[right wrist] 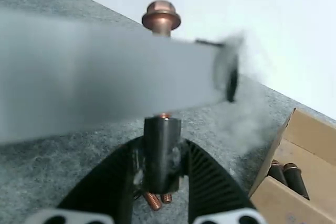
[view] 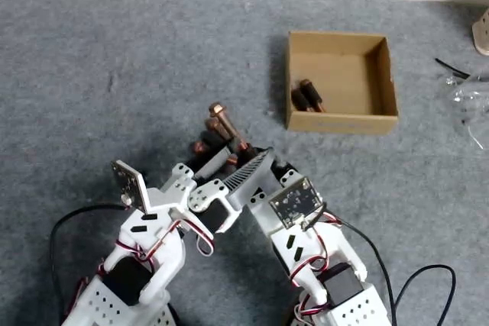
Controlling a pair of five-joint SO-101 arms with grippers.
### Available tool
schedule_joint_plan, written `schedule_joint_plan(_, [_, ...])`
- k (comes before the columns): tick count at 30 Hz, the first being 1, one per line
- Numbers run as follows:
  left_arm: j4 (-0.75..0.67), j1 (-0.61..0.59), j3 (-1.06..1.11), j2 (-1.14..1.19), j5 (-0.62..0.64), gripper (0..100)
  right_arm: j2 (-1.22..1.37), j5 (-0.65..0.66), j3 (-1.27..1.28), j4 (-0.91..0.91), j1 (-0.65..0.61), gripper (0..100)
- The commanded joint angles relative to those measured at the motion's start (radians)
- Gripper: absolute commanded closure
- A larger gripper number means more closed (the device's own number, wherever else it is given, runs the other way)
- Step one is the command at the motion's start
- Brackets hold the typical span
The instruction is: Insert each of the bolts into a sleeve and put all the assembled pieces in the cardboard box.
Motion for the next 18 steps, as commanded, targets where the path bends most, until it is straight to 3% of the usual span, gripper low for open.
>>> schedule_joint_plan(1, [0.026, -0.001, -0.058, 0.002, -0.008, 77, -0.018, -0.009, 0.101, -0.004, -0.002, 99.3])
schedule_joint_plan(5, [0.141, -0.054, -0.062, -0.007, -0.009, 77, -0.018, -0.009, 0.101, -0.004, -0.002, 99.3])
schedule_joint_plan(11, [0.166, -0.196, -0.091, -0.008, -0.002, 77, -0.018, -0.009, 0.101, -0.004, -0.001, 99.3])
schedule_joint_plan(18, [0.210, -0.108, -0.153, -0.008, -0.002, 77, -0.018, -0.009, 0.101, -0.005, -0.001, 99.3])
